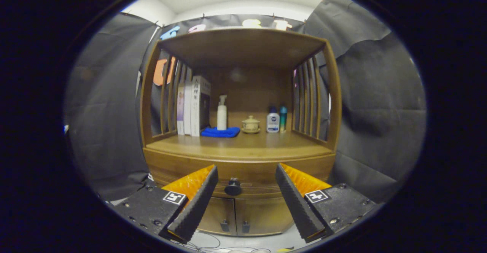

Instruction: Pull open the drawer, take out the items inside it, and place them on the countertop above the cabinet.

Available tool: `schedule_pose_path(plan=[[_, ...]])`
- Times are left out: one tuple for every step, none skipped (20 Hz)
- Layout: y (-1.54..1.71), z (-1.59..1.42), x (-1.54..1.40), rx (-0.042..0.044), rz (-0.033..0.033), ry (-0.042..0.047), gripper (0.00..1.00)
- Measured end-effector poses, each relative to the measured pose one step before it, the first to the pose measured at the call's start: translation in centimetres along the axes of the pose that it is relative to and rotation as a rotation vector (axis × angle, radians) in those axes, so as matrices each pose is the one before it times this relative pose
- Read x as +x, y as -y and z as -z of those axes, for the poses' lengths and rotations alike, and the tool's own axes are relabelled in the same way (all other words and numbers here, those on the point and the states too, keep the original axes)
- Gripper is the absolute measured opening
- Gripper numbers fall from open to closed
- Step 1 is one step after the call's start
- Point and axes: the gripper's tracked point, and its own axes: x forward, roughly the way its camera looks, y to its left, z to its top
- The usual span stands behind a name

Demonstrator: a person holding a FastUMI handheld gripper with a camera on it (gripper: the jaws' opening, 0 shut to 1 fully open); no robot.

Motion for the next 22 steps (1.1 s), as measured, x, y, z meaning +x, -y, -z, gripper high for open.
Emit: schedule_pose_path(plan=[[-0.528, 1.097, 1.267, 0.0042, -0.00901, -0.02178, 0.99], [-0.284, 1.116, 0.868, 0.00651, -0.00788, -0.02286, 0.99], [-0.05, 0.618, 1.124, 0.00152, 0.00316, -0.01142, 0.99], [0.095, 0.709, 1.186, -0.0066, 0.00831, -0.00357, 0.99], [0.086, 0.86, 0.934, -0.00706, 0.01011, -0.02188, 0.99], [-0.242, 0.784, 0.826, 0.00229, 0.00145, -0.01182, 0.99], [-0.165, 0.598, 0.86, 0.00585, 0.00142, -0.00418, 0.99], [0.447, 0.447, 0.363, 0.00101, 0.00074, -0.0174, 0.99], [0.103, 0.447, 0.372, 0.00294, -0.00086, -0.01321, 0.94], [-0.288, 0.231, 0.412, 0.01258, -0.01149, -0.00119, 0.93], [-0.082, 0.09, 0.612, 0.00533, 0.00578, -0.00435, 0.87], [0.171, 0.104, 0.581, -0.00213, 0.01068, 0.00081, 0.81], [0.102, 0.051, 0.369, 0.00012, 0.00359, -0.00601, 0.75], [-0.12, -0.038, 0.229, 0.00749, -0.00597, 0.00106, 0.69], [-0.504, -0.12, 0.245, 0.01377, -0.01507, -0.00232, 0.63], [0.26, 0.009, -0.008, -0.00331, 0.00845, 0.00072, 0.57], [0.272, -0.121, 0.314, -0.01344, 0.01243, -0.00245, 0.51], [-0.146, 0.16, -0.139, 0.00396, -0.00215, 0.00048, 0.49], [0.011, -0.037, 0.003, 0.0156, -0.00198, 0.00042, 0.47], [-0.026, 0.067, 0.043, 0.01193, -0.00115, -0.00504, 0.45], [0.13, 0.048, -0.023, -0.00159, -0.0014, -0.00989, 0.43], [0.052, 0.014, 0.04, 0.00428, -0.00048, -0.009, 0.42]])
